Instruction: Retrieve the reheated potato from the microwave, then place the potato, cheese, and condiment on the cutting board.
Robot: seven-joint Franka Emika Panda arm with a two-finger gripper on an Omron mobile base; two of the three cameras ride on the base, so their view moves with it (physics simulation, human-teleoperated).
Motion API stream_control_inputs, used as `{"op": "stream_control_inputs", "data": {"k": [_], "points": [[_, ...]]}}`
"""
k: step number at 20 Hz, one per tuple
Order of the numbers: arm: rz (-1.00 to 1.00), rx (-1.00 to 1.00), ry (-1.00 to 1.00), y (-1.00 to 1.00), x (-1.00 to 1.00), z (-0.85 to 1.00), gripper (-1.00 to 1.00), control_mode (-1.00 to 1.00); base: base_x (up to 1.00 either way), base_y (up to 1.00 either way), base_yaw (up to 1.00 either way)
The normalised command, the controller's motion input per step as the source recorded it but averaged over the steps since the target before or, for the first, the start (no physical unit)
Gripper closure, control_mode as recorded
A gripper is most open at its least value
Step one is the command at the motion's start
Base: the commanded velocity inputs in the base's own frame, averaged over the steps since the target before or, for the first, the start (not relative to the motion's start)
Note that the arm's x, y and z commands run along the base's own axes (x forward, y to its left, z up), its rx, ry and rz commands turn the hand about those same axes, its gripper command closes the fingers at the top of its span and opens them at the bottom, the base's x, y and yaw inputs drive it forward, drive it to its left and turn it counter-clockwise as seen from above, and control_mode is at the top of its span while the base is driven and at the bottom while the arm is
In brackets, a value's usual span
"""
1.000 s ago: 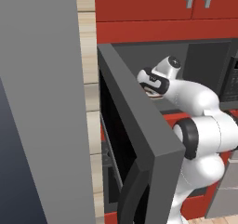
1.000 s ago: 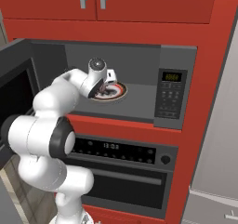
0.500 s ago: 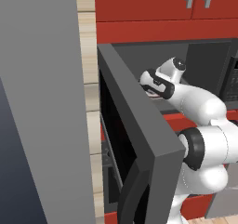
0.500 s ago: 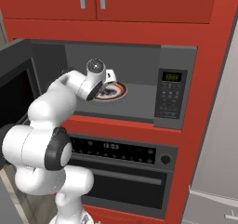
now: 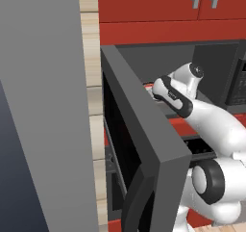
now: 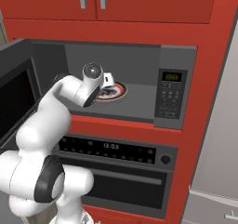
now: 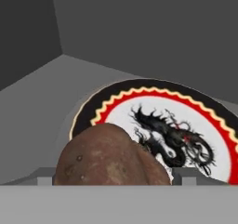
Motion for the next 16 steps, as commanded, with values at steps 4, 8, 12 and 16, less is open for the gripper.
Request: {"op": "stream_control_inputs", "data": {"k": [4, 8, 12, 16], "points": [[0.0, 0.05, 0.05, -0.12, -0.6, 0.35, 1.0, -1.0, 0.0, 0.0, 0.0], [0.0, 0.03, 0.0, -0.14, -0.72, 0.23, 1.0, -1.0, 0.0, 0.0, 0.0], [0.0, 0.03, 0.0, -0.18, -0.75, 0.21, 1.0, -1.0, 0.0, 0.0, 0.0], [0.0, 0.0, 0.0, -0.1, -0.73, 0.22, 1.0, -1.0, 0.0, 0.0, 0.0]]}}
